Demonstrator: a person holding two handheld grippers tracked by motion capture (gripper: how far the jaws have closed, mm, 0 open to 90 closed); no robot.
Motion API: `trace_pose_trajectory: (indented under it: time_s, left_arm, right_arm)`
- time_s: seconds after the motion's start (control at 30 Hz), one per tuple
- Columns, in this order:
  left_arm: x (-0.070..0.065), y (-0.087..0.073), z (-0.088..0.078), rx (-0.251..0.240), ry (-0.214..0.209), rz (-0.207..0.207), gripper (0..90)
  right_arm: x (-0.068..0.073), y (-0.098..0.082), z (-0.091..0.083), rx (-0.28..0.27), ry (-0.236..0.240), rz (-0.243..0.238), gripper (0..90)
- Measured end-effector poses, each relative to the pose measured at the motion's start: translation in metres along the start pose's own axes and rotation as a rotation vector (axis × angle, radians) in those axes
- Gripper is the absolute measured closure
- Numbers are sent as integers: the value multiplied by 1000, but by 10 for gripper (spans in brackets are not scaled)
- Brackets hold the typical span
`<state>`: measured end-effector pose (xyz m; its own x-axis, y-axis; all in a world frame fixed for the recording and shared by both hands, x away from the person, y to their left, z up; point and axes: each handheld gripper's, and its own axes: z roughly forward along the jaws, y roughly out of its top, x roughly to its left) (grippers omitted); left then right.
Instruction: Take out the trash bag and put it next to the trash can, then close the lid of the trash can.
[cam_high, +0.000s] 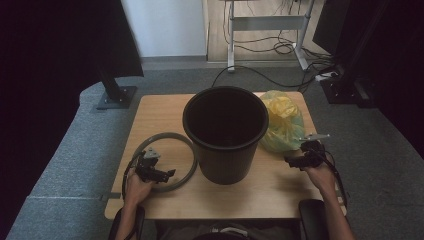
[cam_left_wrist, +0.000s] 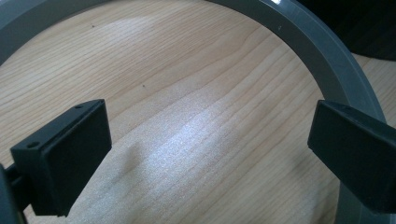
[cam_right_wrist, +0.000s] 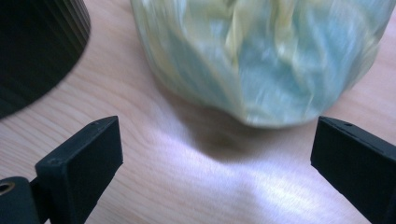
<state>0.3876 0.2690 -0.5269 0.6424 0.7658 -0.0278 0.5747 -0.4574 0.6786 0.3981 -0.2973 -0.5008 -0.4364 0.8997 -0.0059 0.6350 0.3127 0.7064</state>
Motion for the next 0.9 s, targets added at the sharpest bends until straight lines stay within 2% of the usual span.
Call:
trace_pose_trajectory:
  time_s: [0.3,0.4,0.43,0.53,0.9]
  left_arm:
    - [0,0,0,5,6,0,0]
    - [1,0,0,6,9,1,0]
    - [1,0,1,7,9,0,0]
    - [1,0,1,14,10,3,0]
    - [4,3,-8,-9,51,-7,0]
  right_arm:
    - [-5,-35,24,27,14,49,27]
    - [-5,-43,29,32,15,44,16]
    - [-5,-45,30,18,-1,28,2]
    - [-4,-49,32,-14,-15,34,0]
    - [-3,-49,31,-15,-19,38,0]
